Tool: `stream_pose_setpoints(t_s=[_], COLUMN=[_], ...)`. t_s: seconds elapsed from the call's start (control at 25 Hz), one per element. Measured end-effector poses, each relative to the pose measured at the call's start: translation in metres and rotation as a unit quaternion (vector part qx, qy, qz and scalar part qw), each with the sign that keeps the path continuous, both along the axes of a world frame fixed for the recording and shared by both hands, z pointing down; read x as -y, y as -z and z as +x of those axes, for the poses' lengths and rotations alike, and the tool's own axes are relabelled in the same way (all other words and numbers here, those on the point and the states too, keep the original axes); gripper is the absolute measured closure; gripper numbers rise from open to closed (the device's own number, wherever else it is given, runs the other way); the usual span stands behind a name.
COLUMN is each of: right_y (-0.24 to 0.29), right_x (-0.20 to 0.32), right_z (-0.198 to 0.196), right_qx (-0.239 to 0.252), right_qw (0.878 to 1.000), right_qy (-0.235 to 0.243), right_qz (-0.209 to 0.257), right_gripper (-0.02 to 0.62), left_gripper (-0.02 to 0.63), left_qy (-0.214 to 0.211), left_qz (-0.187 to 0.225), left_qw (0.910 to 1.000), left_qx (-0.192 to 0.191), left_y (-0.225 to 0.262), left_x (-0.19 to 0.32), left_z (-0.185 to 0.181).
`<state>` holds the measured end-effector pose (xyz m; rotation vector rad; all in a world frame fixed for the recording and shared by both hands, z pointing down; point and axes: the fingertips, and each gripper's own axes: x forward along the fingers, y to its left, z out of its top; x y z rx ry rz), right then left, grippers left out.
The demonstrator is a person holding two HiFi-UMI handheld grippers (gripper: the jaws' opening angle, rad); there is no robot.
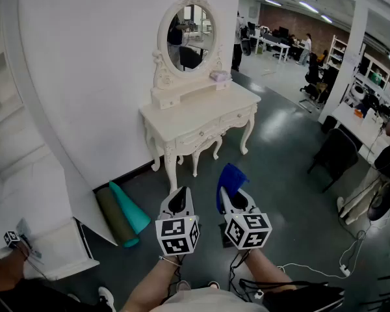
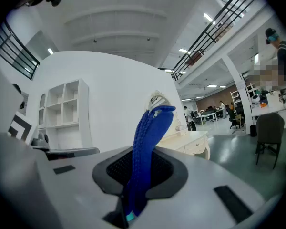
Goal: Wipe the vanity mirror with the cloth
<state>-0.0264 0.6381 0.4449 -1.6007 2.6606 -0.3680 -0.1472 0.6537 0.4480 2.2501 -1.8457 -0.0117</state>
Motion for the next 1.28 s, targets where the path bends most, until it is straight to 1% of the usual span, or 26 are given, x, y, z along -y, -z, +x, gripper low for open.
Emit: stream_pose_setpoints(t_s=[0.24, 0.48, 0.56, 0.68, 0.76, 0.88, 1.04, 1.2, 1.28], right_y=[0.0, -0.004, -0.005, -0.005, -0.007, -0.015, -0.036, -0.052, -0.06], right_x=[-0.003, 0.004, 0.009, 0.017, 0.024, 0.034, 0.05, 0.075, 0.088], right_z=[0.0, 0.011, 0.014, 0.02, 0.029, 0.051, 0.084, 0.103, 0.107], right_qx=[-0.019, -0.028, -0.025, -0.006, -0.003, -0.013, -0.006, 0.01, 0.012], right_qw=[1.0, 1.0, 1.0, 1.0, 0.999, 0.999, 0.998, 0.997, 0.997], right_qy=[0.007, 0.011, 0.016, 0.028, 0.032, 0.031, 0.024, 0.012, 0.012], right_qz=[0.005, 0.0, 0.002, -0.003, -0.01, -0.019, -0.049, -0.073, -0.081], right_gripper=[0.528, 0.528, 0.527, 0.526, 0.525, 0.525, 0.526, 0.525, 0.525], left_gripper=[0.597, 0.597, 0.597, 0.597, 0.597, 0.597, 0.597, 0.597, 0.597], left_qy=[-0.001, -0.001, -0.001, -0.001, 0.002, 0.007, 0.012, 0.005, 0.001], left_qz=[-0.006, -0.012, -0.014, -0.016, -0.016, -0.016, -0.028, -0.047, -0.046], left_qw=[0.9999, 0.9998, 0.9998, 0.9997, 0.9996, 0.9996, 0.9994, 0.9989, 0.9989], left_qx=[-0.008, -0.013, -0.015, -0.02, -0.023, -0.024, -0.017, -0.004, 0.007], left_y=[-0.003, -0.009, -0.011, -0.013, -0.013, -0.016, -0.03, -0.047, -0.048], left_x=[0.001, 0.011, 0.018, 0.03, 0.04, 0.056, 0.069, 0.091, 0.106], left_z=[0.004, 0.015, 0.019, 0.028, 0.036, 0.05, 0.069, 0.085, 0.09])
